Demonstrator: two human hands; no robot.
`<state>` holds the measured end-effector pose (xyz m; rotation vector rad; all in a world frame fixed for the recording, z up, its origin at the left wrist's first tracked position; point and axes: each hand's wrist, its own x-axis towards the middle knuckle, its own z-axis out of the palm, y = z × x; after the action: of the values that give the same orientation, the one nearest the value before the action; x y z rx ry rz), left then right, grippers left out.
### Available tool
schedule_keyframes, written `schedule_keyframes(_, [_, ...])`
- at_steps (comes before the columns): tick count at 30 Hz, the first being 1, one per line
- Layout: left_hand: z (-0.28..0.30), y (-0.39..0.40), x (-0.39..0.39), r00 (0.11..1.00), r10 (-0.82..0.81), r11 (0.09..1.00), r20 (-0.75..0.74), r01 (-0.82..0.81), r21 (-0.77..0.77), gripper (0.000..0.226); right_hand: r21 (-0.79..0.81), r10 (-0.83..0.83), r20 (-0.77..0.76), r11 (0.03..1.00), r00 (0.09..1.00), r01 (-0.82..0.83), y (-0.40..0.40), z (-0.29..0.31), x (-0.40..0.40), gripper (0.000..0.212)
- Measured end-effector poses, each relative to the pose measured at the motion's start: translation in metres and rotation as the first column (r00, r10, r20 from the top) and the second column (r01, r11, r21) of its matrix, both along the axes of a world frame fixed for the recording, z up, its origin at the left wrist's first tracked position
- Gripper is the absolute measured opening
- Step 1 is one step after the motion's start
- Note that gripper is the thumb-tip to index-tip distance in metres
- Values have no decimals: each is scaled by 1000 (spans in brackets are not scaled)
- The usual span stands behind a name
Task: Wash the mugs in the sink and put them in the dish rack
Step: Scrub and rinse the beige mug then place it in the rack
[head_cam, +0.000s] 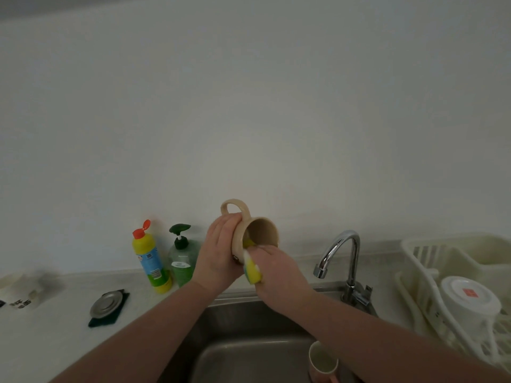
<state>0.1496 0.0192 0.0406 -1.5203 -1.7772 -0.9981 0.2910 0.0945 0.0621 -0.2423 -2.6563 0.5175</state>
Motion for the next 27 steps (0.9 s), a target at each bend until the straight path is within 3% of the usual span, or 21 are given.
schedule_keyframes(2, [2, -3, -7, 1000, -25, 997, -18, 24, -70, 74, 8, 61, 55, 998, 997, -62, 6, 0, 1, 40])
schedule_keyframes(5, [2, -9, -15, 993, -100, 978, -64, 86, -192, 92, 152, 157, 197, 970, 968, -189, 19, 1, 8, 53])
schedule_keyframes(8, [0, -9, -15, 986, -144, 966, -81, 122, -227, 97, 242, 146, 265, 947, 953, -212, 21, 3, 13, 59])
schedule_keyframes(10, [-1, -8, -15, 986, -147, 966, -80, 126, -225, 92, 171, 138, 208, 970, 968, -175, 15, 1, 11, 53])
schedule_keyframes(15, [7, -6, -9, 993, -95, 986, -66, 85, -141, 69, -221, -4, 64, 975, 998, 18, -8, 4, 3, 28])
schedule_keyframes(19, [13, -6, -13, 987, -124, 983, -102, 108, -150, 70, -173, 60, 65, 984, 996, -48, -4, 4, 4, 39])
schedule_keyframes(22, [10, -8, -18, 979, -190, 958, -79, 167, -235, 86, 118, 152, 179, 978, 972, -175, 16, -2, 4, 54])
schedule_keyframes(24, [6, -7, -18, 979, -195, 951, -65, 172, -255, 90, 220, 131, 237, 958, 963, -184, 21, -5, 2, 55])
schedule_keyframes(27, [0, -6, -16, 982, -183, 957, -45, 168, -237, 87, 9, 129, 147, 991, 981, -132, 15, -8, 0, 41])
